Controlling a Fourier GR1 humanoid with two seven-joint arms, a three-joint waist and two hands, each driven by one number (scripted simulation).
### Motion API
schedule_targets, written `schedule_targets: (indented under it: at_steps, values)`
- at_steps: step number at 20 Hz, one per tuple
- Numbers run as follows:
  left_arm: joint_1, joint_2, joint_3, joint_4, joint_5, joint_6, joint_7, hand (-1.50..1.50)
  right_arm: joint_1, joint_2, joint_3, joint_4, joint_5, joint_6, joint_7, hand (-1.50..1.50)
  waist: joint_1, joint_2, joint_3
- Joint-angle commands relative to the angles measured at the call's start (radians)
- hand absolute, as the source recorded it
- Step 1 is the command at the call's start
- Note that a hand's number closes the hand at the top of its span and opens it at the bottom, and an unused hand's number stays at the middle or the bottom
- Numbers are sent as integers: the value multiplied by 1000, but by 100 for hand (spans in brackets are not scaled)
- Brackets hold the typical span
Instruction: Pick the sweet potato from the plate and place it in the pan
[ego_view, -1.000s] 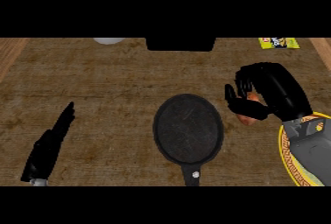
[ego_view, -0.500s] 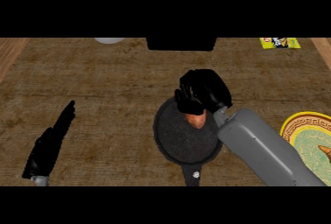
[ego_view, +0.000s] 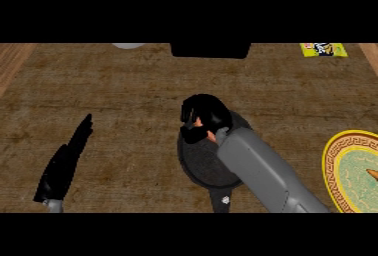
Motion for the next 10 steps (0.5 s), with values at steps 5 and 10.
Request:
schedule_targets:
  at_steps: [5,10]
  values:
    - [-41,-24,-17,-2,-29,15,40,0,8,45,-79,98,-265,-111,-183,-150,-1,3,2]
    - [-13,-13,-3,7,-18,-5,19,0,-23,45,-145,99,-348,-296,-298,-150,-2,1,1]
